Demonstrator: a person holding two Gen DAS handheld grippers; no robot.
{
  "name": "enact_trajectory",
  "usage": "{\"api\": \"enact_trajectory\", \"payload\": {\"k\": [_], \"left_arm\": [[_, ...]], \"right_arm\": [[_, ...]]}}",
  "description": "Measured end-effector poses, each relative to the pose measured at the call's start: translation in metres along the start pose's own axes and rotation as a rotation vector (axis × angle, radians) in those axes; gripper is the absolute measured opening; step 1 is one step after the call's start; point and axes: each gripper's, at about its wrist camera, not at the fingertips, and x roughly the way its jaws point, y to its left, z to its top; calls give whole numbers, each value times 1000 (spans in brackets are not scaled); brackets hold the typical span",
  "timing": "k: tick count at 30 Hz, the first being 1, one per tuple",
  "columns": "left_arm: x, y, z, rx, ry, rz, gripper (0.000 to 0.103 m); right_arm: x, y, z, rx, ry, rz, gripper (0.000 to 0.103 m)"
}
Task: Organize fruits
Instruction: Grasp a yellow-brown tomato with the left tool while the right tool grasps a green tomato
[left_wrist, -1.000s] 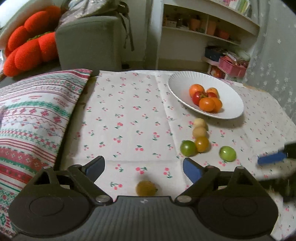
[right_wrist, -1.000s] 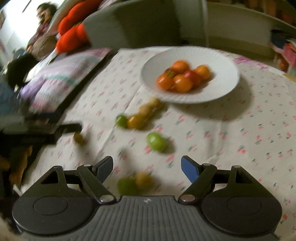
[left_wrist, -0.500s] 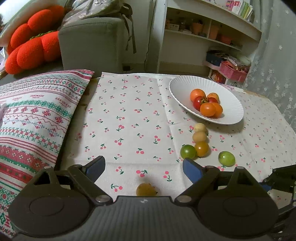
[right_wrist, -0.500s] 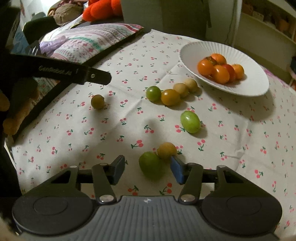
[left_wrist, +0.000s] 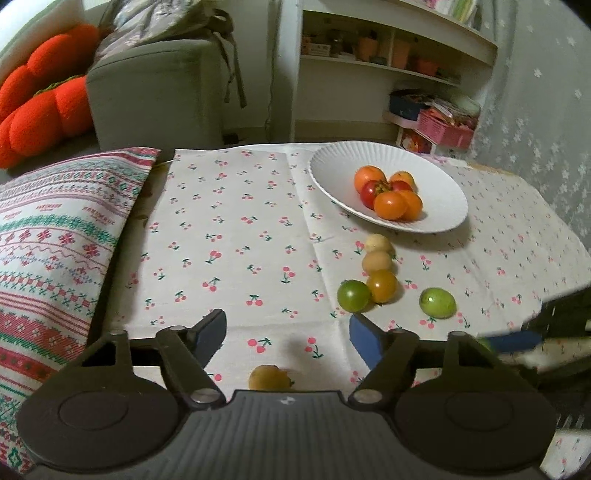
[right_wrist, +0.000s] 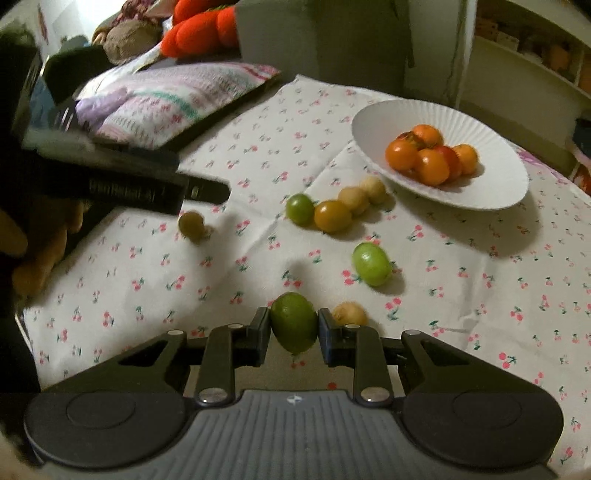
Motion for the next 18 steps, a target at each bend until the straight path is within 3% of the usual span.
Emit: {"api": "enact_trajectory", "payload": {"k": [12,14,18], "left_arm": [[31,-34,5,152,28,-73,50],[39,-36,7,155,50,-97,40],[53,-39,14,152,72,-138,31]], "right_arm": [[-24,-53,13,211,-117,-50,25],[-24,-56,14,229,-123,-47,25],[-27,-62,16,251,-136,-43,25]]}}
